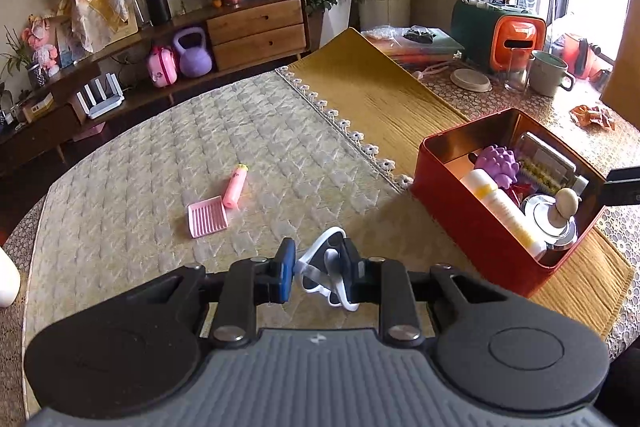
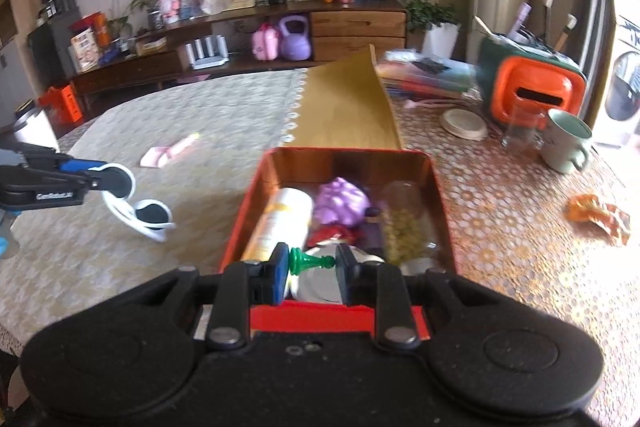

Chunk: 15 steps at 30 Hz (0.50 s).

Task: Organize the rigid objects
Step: 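Carry the sunglasses and green piece over the red box with both tools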

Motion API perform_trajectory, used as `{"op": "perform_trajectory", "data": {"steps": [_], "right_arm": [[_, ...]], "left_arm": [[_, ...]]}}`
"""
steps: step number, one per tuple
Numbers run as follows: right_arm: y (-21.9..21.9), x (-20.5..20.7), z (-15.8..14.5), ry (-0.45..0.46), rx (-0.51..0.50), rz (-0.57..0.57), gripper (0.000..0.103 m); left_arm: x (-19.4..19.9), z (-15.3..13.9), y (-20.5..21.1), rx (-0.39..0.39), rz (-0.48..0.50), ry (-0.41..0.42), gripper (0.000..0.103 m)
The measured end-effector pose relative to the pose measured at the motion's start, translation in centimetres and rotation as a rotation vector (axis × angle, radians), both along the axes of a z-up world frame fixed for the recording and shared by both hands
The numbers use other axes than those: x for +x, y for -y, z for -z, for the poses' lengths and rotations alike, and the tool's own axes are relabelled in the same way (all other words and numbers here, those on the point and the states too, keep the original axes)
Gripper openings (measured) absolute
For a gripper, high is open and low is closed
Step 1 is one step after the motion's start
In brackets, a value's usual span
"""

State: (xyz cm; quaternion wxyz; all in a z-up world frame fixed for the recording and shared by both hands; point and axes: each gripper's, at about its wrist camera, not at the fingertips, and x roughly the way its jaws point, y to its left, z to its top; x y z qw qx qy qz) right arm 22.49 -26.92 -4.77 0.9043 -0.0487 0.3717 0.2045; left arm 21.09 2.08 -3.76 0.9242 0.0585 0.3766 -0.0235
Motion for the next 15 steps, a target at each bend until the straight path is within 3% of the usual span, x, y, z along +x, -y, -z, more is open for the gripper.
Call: {"op": "perform_trajectory", "data": {"steps": [15], "right_arm": [[1.6, 0.9, 0.5, 0.007, -0.005, 0.041, 0.024]], "left_arm": [[0.3, -4.8, 2.7, -0.082, 0.057, 0.063, 0.022]]}}
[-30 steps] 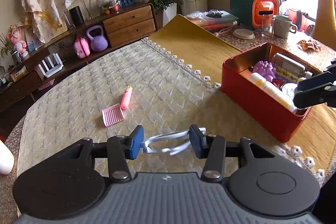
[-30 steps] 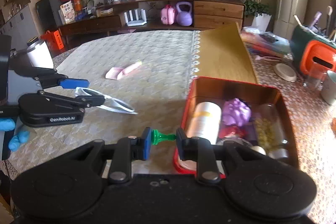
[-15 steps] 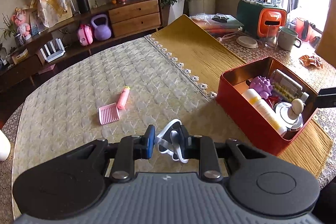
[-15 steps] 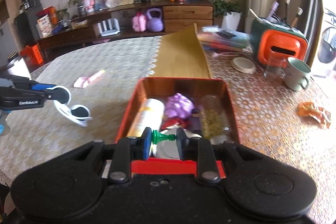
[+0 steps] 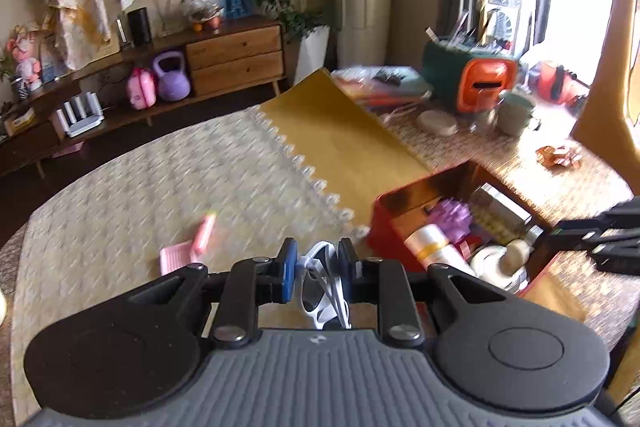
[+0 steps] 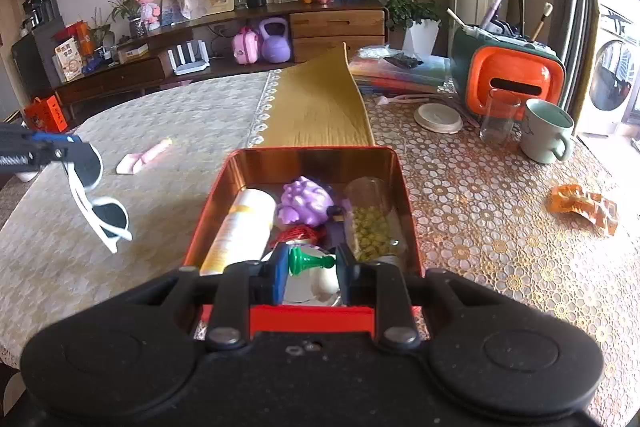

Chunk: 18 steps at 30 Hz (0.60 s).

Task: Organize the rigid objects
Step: 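Carry the sunglasses and green piece over the red box with both tools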

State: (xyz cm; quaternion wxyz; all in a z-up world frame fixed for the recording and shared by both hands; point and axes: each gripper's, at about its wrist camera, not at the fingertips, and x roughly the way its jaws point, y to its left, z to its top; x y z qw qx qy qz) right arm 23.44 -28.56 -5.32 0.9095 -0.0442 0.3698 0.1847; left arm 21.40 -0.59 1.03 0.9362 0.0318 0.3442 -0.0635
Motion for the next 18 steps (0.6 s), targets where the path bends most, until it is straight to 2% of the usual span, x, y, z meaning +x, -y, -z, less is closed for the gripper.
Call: {"op": "perform_trajectory", "data": {"steps": [10, 18], "right_arm": [[0.6, 0.9, 1.0, -0.008, -0.034, 0.020, 0.024], [0.7, 1.9, 1.8, -0.016, -0.055, 0.020, 0.024]], "left_arm": [[1.6, -3.9, 5.0, -0.094, 0.106, 0.084, 0.022], [4.0, -2.7, 10.6, -0.089, 0.186, 0.097, 0.022]]}}
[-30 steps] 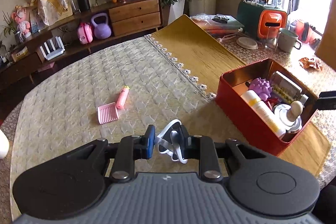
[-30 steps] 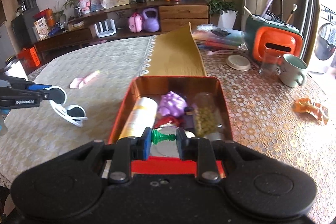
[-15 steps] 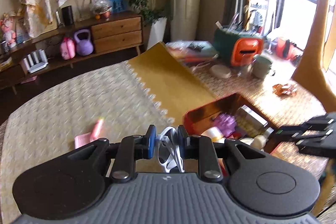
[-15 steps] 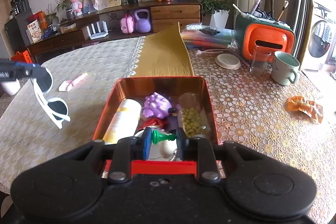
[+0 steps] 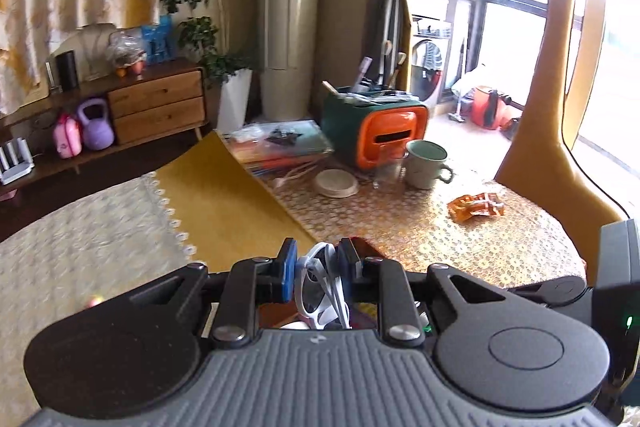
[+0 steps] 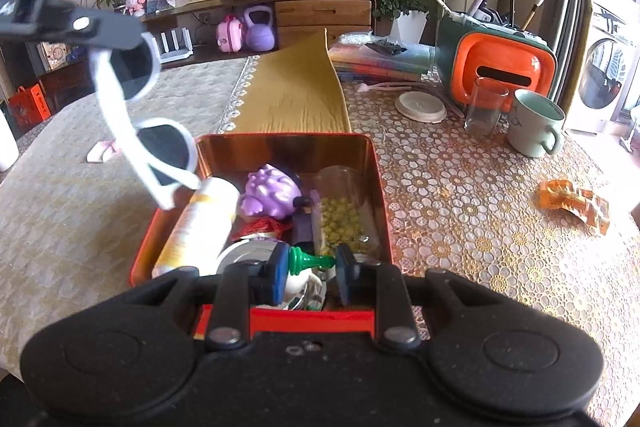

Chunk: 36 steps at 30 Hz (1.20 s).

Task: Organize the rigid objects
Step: 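Carry the sunglasses and green piece over the red box with both tools, then lower the sunglasses and green piece into the red box and open both tools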

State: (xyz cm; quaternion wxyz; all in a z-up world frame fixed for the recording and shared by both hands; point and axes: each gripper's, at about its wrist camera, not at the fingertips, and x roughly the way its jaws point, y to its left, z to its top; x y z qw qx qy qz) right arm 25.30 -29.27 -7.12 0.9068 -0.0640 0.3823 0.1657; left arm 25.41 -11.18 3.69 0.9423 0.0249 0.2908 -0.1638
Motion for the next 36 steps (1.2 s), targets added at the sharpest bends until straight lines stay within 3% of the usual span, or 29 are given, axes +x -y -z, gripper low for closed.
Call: {"op": "perform_trajectory", "data": {"steps": [7, 20, 29, 36], "right_arm": [[0.3, 0.9, 0.8, -0.012, -0.008, -0.001, 0.024], [0.4, 1.3, 1.6, -0.022, -0.017, -0.011, 0.024], [0.2, 1.6, 1.6, -0.015, -0.017, -0.015, 0.024], [0.1, 1.5, 1.6, -0.013, -0.021, -0.010, 0.024]], "left_arm": [[1.4, 1.8, 3.3, 0.049, 0.045, 0.048, 0.022], [3.5, 4.9, 5.0, 0.020, 0.045, 0.052, 0.022], [3.2, 6.4, 3.2, -0.035, 0.026, -0.005, 0.021], [2.2, 8.0, 2.0, -0.031, 0.022, -0.068, 0.022]]}}
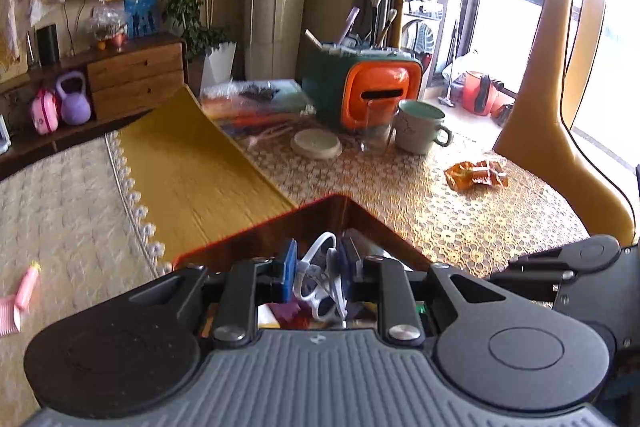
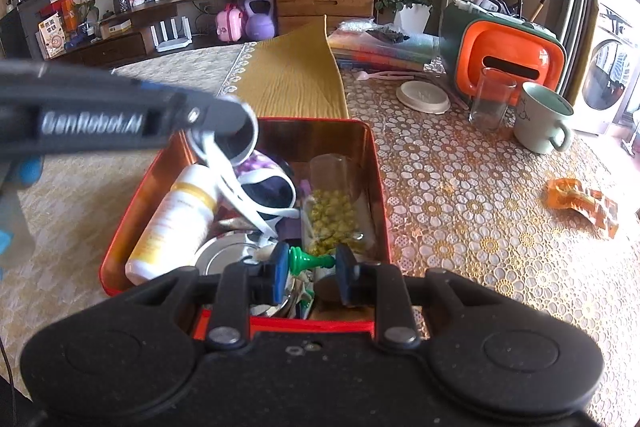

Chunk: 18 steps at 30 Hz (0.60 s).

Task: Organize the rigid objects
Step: 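Lower the sunglasses and green piece into the red box and open both tools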

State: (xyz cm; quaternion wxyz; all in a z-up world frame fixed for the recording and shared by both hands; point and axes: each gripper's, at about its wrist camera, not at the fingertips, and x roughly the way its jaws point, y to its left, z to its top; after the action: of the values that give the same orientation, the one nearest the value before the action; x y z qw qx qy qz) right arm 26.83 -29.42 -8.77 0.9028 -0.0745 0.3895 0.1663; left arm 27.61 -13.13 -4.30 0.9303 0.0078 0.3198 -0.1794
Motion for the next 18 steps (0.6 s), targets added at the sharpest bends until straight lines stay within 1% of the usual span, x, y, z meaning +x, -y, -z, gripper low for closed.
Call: {"op": "perform_trajectory", "data": {"steps": [6, 11, 14, 18], "right_arm": [[0.0, 0.0, 0.0, -0.003, -0.001, 0.010, 0.025], [0.1, -0.1, -0.1, -0.008, 0.006, 0.014, 0.029], [0.1, -0.3, -0.1, -0.009, 0.009, 0.012, 0.030], [0.1, -0.4, -0.2, -0.007, 0.011, 0.013, 0.035]], "left_arm": [[-0.6, 1.4, -0.2, 0.021, 0.006, -0.072, 0.022], [-1.0, 2.6, 0.0, 0.037, 0.031, -0.135, 0.022], [-1.5, 2.9, 0.0, 0.053, 0.039, -0.146, 0.022], [-1.8, 3.0, -0.1, 0.050, 0.045, -0.162, 0.023]]}}
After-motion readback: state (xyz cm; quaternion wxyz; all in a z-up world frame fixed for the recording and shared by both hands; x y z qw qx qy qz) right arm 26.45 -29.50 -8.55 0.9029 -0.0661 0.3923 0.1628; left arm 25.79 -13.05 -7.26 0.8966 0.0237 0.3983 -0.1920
